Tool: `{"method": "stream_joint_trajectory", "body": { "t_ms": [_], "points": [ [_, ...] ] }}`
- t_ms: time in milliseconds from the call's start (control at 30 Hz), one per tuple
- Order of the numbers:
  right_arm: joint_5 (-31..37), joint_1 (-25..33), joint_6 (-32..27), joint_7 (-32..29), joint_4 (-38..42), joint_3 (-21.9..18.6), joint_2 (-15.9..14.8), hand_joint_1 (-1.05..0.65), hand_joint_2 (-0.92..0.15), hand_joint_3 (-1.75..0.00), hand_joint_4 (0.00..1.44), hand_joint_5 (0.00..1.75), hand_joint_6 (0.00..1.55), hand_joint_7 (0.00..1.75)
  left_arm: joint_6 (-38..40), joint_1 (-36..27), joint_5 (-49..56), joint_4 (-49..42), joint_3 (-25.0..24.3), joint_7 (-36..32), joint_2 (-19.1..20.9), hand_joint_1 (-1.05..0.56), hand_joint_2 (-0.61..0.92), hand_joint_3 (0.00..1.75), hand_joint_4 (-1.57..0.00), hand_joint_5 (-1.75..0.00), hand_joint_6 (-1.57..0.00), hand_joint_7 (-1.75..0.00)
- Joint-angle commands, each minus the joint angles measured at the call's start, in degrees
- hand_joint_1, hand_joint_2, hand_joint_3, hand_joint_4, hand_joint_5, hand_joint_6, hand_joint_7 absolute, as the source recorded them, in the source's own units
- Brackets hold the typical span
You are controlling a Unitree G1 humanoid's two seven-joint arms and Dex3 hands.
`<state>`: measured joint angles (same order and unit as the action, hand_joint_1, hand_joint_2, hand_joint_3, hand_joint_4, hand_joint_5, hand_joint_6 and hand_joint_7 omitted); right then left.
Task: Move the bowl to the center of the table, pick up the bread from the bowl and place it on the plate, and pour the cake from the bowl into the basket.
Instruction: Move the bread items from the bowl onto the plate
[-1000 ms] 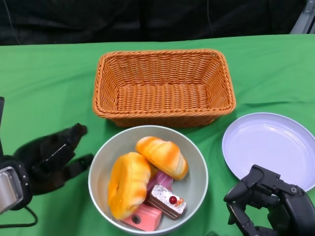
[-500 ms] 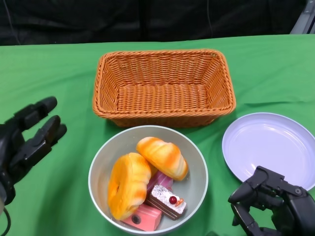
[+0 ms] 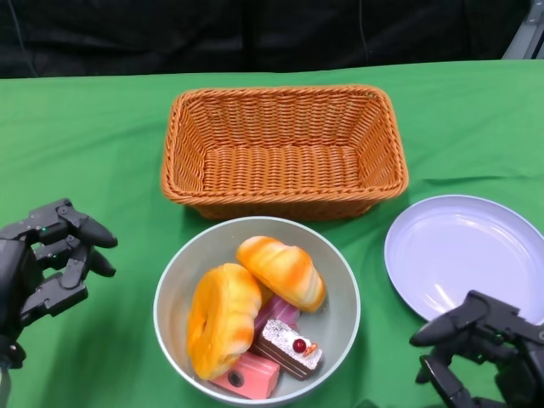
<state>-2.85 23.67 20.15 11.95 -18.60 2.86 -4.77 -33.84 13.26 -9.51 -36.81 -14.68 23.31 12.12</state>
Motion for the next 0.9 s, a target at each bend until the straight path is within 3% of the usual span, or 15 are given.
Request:
{"method": "stream_joint_trajectory", "body": {
  "t_ms": [33,67,167,400,633,833,900],
  "points": [
    [4.2,1.0,-2.7,-0.9,-5.9,0.1,-1.5,-0.25,-0.86,-0.21,0.53,1.06,0.62,0.59,-2.3,1.3,0.2,-2.4,0.4,0.4,1.5,-0.02,0.58,1.11,-0.73,-1.68,-0.77,-1.43],
    [6.5,1.3,-4.6,-1.3,-8.6,0.4,-1.7,-0.31,-0.89,-0.11,0.52,0.93,0.60,0.48,-2.7,1.5,0.2,-3.1,0.6,0.6,1.7,-0.02,0.58,1.11,-0.73,-1.68,-0.78,-1.44],
    [12.3,1.7,-11.6,-1.4,-16.7,1.8,-2.0,-0.44,-0.92,-0.03,0.52,0.70,0.58,0.25,-3.9,2.3,0.6,-4.9,1.0,0.2,2.1,-0.03,0.59,1.10,-0.73,-1.69,-0.76,-1.46],
    [21.2,-2.2,-25.0,0.7,-28.3,6.4,-2.6,-0.54,-0.91,0.00,0.50,0.47,0.57,0.06,-3.7,3.2,0.0,-6.3,1.3,-0.3,1.8,-0.02,0.58,1.12,-0.72,-1.73,-0.73,-1.51],
    [29.7,-9.6,-33.4,1.2,-28.0,10.5,-2.0,-0.60,-0.91,0.00,0.48,0.43,0.58,0.04,-4.5,3.7,0.6,-7.5,1.7,-0.6,1.9,0.00,0.58,1.14,-0.70,-1.74,-0.71,-1.51],
    [35.9,-16.9,-39.0,0.4,-21.4,13.5,-1.0,-0.61,-0.92,-0.02,0.55,0.44,0.60,0.03,-5.1,3.9,1.3,-8.6,2.0,-1.5,2.3,-0.02,0.58,1.11,-0.69,-1.74,-0.71,-1.50],
    [37.1,-19.1,-39.8,0.2,-18.5,14.2,-0.6,-0.62,-0.92,-0.01,0.60,0.32,0.59,0.01,-5.4,4.0,1.5,-8.9,2.1,-1.7,2.3,-0.01,0.59,1.09,-0.68,-1.73,-0.72,-1.49]
  ]
}}
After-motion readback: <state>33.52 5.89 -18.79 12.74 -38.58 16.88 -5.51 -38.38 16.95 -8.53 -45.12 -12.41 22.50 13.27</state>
